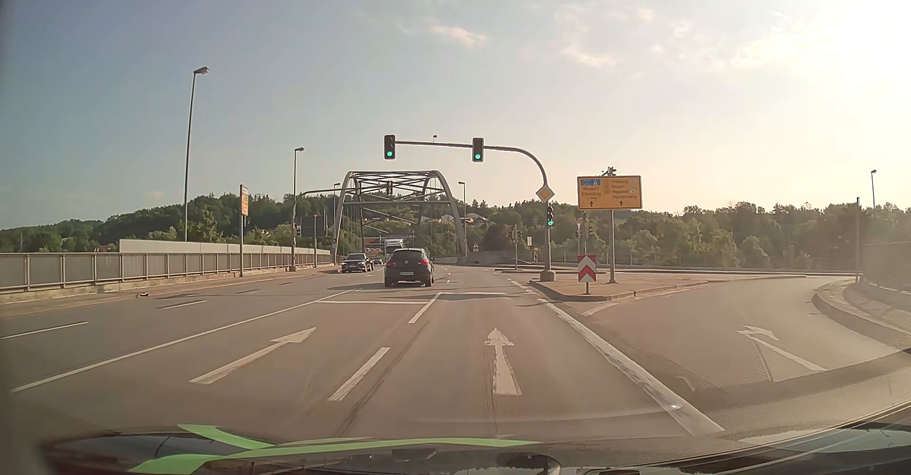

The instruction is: Follow the waypoints while adhering to traffic rules and regulations

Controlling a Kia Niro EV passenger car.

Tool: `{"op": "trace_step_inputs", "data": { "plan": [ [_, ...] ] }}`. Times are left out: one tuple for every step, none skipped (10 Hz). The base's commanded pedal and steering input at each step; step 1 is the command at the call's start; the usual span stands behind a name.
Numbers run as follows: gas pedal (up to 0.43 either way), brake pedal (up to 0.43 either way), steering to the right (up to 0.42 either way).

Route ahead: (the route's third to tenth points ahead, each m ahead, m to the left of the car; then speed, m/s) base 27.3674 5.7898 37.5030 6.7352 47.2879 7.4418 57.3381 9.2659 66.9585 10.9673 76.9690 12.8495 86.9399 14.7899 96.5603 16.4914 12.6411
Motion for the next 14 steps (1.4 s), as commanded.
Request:
{"op": "trace_step_inputs", "data": {
  "plan": [
    [0.130,0.000,-0.009],
    [0.138,0.000,-0.009],
    [0.138,0.000,-0.009],
    [0.150,0.000,-0.009],
    [0.150,0.000,-0.008],
    [0.150,0.000,-0.006],
    [0.150,0.000,-0.005],
    [0.150,0.000,-0.006],
    [0.157,0.000,-0.007],
    [0.157,0.000,-0.008],
    [0.157,0.000,-0.008],
    [0.157,0.000,-0.008],
    [0.157,0.000,-0.008],
    [0.157,0.000,-0.009]
  ]
}}
